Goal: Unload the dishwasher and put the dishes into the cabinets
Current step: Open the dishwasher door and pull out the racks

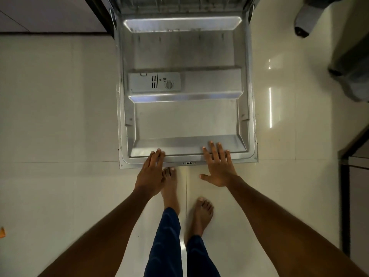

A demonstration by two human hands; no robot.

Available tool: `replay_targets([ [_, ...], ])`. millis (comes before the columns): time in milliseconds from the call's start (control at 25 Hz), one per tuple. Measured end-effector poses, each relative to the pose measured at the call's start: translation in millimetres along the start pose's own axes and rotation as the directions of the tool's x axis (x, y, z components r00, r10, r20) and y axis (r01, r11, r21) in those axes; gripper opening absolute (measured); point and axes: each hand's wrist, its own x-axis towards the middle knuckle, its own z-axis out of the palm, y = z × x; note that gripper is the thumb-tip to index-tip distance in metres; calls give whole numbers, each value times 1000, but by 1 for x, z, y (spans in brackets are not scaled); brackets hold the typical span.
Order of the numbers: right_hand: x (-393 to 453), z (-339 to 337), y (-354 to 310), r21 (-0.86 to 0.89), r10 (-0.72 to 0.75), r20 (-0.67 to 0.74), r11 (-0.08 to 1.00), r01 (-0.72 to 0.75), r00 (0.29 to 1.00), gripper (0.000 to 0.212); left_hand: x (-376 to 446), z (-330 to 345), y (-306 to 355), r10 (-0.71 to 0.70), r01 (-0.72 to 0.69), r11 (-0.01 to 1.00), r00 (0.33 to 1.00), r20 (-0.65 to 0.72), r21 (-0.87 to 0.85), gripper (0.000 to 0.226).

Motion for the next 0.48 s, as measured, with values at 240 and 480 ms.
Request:
replay_targets([
  [240,25,19,7,28,9,30,1000,-10,999,117,21,17,-1,-34,35,999,998,44,-17,84],
  [480,21,-16,2,51,34,155,998,-43,987,108,26,-3,0,-11,8,999,995,97,33,84],
])
